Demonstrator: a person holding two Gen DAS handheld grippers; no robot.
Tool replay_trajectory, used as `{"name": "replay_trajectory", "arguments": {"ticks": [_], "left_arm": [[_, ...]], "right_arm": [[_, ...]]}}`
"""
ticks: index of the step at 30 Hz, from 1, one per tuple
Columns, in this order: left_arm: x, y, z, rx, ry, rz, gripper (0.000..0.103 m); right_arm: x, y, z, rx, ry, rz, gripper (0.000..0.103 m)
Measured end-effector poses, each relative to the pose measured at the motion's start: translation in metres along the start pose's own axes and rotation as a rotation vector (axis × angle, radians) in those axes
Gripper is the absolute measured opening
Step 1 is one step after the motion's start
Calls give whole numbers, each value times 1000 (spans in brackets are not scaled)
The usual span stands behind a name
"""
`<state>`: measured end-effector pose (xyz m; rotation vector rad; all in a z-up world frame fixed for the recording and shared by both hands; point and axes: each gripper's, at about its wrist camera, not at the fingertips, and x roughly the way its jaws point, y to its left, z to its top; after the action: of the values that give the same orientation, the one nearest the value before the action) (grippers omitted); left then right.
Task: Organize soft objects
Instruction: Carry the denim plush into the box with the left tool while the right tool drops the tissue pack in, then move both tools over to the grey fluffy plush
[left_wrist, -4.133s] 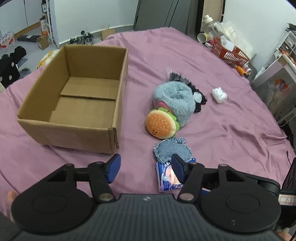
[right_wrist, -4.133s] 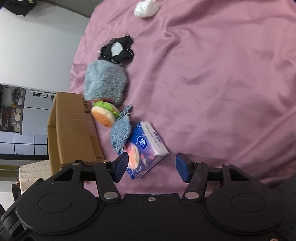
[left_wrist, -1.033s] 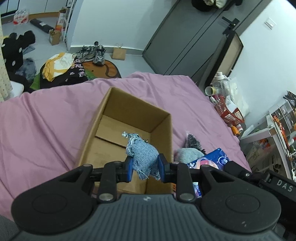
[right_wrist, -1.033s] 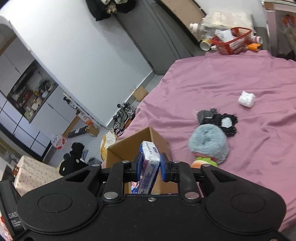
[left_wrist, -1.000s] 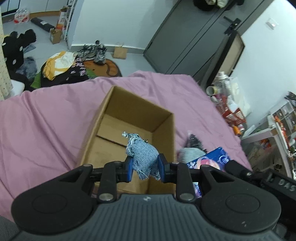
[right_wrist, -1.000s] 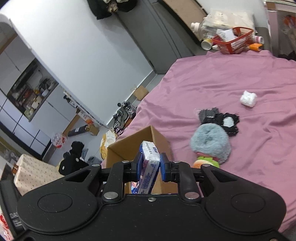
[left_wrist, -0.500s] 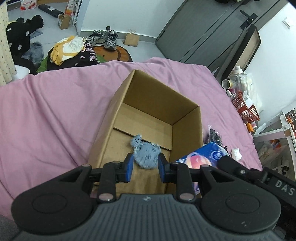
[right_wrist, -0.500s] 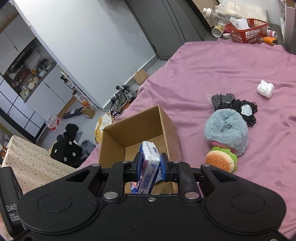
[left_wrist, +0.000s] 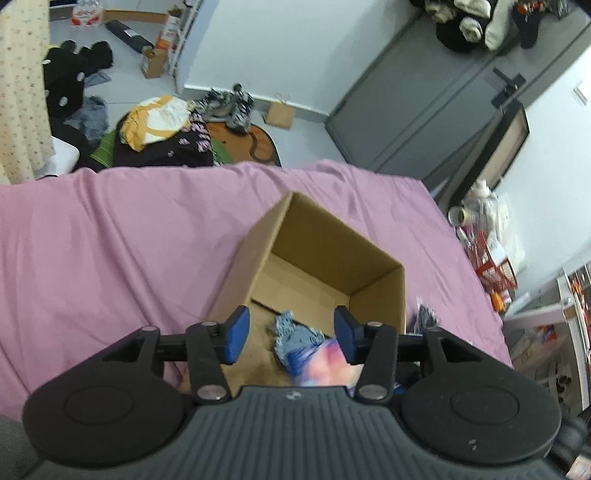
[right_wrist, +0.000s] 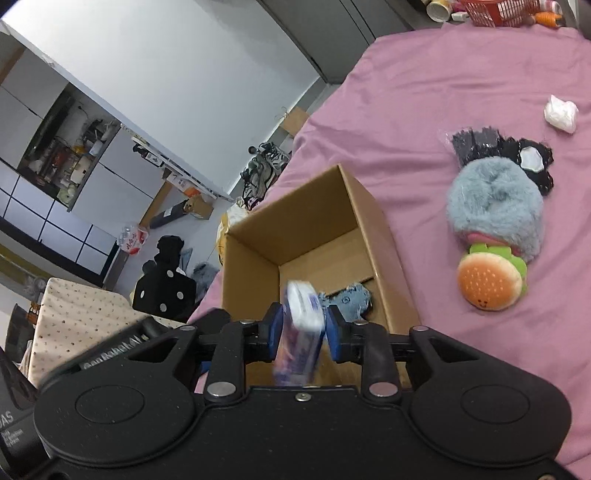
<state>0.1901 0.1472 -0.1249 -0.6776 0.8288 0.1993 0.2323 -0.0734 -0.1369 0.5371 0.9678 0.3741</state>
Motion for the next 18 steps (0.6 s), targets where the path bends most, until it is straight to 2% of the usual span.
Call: {"name": "replay_trajectory", "arguments": {"ticks": [1, 3, 12, 18], "left_arm": [[-1, 0, 0, -6, -6, 10, 58], [-2, -1, 1, -5, -11, 18, 62], [-6, -27, -8, 97, -18, 47, 72], [-12, -46, -18, 144, -20, 56, 73]], "right_arm": [[-3, -1, 0, -6, -3, -1, 27], [-10, -4, 1, -9, -5, 2, 27], [-55, -32, 13, -1, -54, -24, 28], [-78, -54, 19, -4, -78, -44, 42]]}}
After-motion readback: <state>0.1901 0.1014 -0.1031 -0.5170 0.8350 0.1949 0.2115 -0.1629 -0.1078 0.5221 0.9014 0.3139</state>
